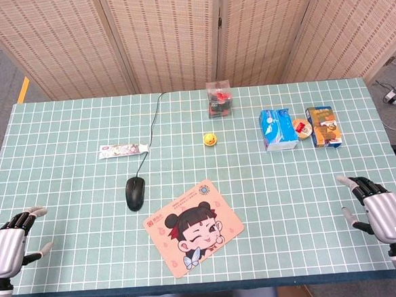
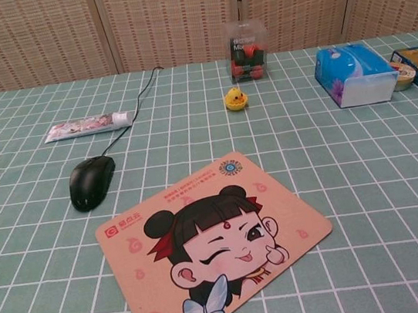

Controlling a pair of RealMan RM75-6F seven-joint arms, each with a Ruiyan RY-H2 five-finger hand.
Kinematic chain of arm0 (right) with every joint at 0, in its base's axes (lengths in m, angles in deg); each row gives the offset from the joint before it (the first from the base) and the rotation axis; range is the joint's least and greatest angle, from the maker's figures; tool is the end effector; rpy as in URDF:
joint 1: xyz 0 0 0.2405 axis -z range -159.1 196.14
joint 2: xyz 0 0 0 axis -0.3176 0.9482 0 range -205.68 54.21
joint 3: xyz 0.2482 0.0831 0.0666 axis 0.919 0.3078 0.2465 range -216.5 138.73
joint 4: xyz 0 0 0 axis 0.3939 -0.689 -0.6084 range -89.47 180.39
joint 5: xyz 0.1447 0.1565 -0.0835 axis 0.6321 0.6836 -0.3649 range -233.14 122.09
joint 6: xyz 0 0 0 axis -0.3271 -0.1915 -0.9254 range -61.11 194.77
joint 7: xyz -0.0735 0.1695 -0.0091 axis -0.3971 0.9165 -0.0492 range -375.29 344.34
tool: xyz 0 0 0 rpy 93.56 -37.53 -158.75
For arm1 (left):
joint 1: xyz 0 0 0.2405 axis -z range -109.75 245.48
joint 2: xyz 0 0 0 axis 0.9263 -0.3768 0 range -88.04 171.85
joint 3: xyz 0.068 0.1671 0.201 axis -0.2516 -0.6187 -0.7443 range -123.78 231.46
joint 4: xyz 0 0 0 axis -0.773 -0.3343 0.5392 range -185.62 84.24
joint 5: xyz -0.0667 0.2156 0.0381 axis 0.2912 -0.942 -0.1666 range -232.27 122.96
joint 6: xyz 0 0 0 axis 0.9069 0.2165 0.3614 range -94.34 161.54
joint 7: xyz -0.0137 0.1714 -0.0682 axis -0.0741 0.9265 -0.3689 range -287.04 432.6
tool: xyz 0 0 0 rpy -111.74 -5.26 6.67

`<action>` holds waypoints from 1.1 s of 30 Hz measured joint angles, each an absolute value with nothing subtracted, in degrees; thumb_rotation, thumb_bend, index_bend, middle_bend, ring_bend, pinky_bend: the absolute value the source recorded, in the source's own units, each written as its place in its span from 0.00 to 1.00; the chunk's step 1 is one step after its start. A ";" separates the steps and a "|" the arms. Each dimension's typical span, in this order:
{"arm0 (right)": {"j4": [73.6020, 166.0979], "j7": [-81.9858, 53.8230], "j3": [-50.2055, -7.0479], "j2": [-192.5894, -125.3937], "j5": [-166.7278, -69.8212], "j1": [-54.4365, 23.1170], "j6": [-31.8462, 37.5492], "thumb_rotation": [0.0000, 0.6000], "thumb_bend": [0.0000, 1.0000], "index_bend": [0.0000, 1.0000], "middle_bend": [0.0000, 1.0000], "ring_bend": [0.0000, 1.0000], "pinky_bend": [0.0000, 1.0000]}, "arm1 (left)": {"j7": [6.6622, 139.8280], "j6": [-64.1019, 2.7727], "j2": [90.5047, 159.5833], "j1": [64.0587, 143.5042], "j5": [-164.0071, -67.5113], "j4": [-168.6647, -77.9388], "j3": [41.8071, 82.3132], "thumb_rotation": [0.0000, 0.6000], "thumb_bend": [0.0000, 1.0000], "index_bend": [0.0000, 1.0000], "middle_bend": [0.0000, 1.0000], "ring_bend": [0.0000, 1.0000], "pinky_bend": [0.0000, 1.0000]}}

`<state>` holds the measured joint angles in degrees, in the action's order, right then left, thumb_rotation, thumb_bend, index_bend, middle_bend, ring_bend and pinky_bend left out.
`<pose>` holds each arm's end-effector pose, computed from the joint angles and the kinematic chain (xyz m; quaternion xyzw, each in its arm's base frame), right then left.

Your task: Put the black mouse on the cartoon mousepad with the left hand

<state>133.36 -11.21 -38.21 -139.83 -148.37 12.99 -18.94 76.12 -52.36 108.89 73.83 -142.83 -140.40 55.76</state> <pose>-0.3281 -0.2197 0.1420 0.6363 -0.3661 0.4016 0.5475 -0.3254 0.2275 0.1321 -0.6189 -0.3572 -0.3854 0.5837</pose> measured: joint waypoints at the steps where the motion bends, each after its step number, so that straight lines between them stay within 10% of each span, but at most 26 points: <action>1: 133.43 -11.22 -38.28 -139.75 -148.38 12.93 -18.77 1.00 0.33 0.19 0.27 0.21 0.38 | 76.08 -52.41 108.92 73.80 -142.87 -140.37 55.73 1.00 0.08 0.35 0.26 0.30 0.48; 8: 134.07 -11.08 -38.48 -139.28 -148.49 12.84 -18.49 1.00 0.33 0.19 0.27 0.21 0.38 | 74.13 -53.21 108.90 73.93 -143.97 -140.23 55.84 1.00 0.08 0.35 0.26 0.32 0.55; 14: 134.22 -9.77 -38.34 -138.76 -148.31 12.70 -18.41 1.00 0.33 0.19 0.27 0.21 0.38 | 71.48 -54.86 108.44 74.87 -147.27 -139.89 56.32 1.00 0.08 0.31 0.29 0.57 0.82; 23: 134.44 -7.93 -37.88 -137.65 -148.09 13.37 -20.19 1.00 0.33 0.19 0.27 0.21 0.38 | 69.96 -53.56 106.78 80.90 -155.31 -136.31 56.89 1.00 0.08 0.29 0.90 1.00 1.00; 33: 134.14 -6.75 -37.30 -137.21 -147.04 13.57 -20.30 1.00 0.33 0.19 0.27 0.21 0.38 | 69.23 -52.86 111.52 88.76 -162.94 -123.28 57.65 1.00 0.08 0.25 1.00 1.00 1.00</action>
<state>134.14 -6.75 -37.30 -137.21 -147.04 13.57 -20.30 69.23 -52.86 111.52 88.76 -162.94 -123.28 57.65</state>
